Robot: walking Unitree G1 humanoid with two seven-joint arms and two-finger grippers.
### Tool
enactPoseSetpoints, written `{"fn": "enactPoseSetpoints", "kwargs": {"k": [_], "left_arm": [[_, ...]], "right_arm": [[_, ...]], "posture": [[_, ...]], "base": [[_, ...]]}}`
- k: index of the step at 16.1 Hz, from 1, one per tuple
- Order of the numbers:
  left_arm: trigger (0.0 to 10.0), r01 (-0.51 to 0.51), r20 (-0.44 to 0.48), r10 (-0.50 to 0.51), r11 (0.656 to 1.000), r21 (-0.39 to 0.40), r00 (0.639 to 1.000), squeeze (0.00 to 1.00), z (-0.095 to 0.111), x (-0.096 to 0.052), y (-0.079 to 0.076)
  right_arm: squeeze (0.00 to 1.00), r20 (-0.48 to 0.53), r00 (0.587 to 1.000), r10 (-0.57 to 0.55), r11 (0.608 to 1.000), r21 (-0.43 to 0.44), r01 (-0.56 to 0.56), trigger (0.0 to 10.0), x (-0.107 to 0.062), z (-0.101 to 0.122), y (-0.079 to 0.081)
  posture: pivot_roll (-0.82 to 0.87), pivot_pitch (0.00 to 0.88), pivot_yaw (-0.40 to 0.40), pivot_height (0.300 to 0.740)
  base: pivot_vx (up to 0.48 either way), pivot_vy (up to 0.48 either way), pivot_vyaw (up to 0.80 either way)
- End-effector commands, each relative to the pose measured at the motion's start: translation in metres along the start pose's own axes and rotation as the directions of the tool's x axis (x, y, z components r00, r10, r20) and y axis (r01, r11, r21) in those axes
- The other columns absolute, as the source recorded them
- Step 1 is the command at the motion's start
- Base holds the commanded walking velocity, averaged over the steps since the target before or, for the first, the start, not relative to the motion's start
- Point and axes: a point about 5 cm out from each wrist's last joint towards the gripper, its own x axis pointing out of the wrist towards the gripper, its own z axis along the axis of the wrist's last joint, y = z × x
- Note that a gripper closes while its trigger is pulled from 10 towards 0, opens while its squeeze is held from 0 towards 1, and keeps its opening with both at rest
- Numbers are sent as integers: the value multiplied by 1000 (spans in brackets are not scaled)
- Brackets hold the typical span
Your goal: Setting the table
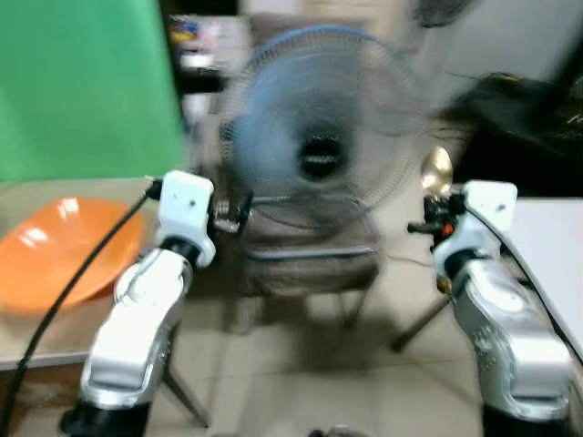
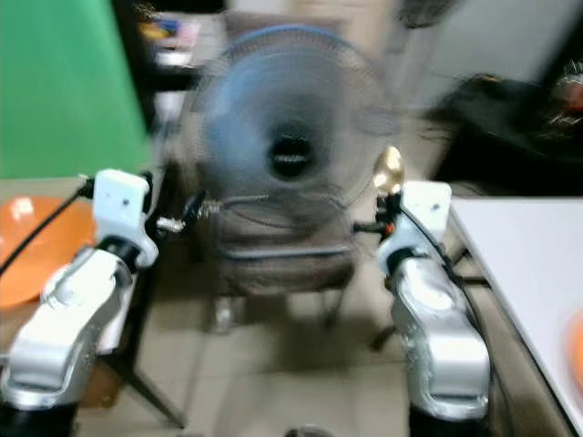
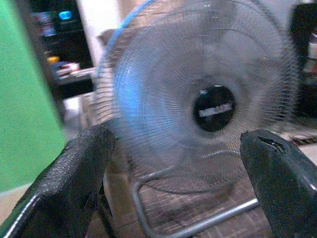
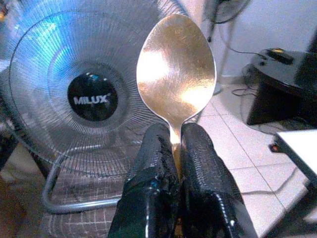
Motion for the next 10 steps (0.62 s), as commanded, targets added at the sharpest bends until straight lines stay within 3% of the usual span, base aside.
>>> {"fn": "enactPoseSetpoints", "kwargs": {"k": [1,3,6,10], "left_arm": [[10000,7,2,-7,1000,-11,1000,0,-1,-1,-1],[10000,12,15,-11,1000,-19,1000,0,2,1,-2],[10000,-11,6,11,1000,-19,1000,0,0,0,3],[10000,3,3,-3,1000,-23,1000,0,-1,2,2]], "right_arm": [[0,23,1000,-12,1000,-12,12,10000,-1,5,-1],[0,29,1000,-3,1000,-11,3,10000,-1,7,0],[0,23,1000,8,1000,-11,-8,10000,1,5,4],[0,35,998,43,999,-22,-42,10000,0,7,9]], "posture": [[70,0,-15,740],[78,0,-22,740],[71,0,-16,740],[61,0,-4,740]], "base": [[0,0,-800],[0,0,-800],[278,0,-800],[291,0,0]]}}
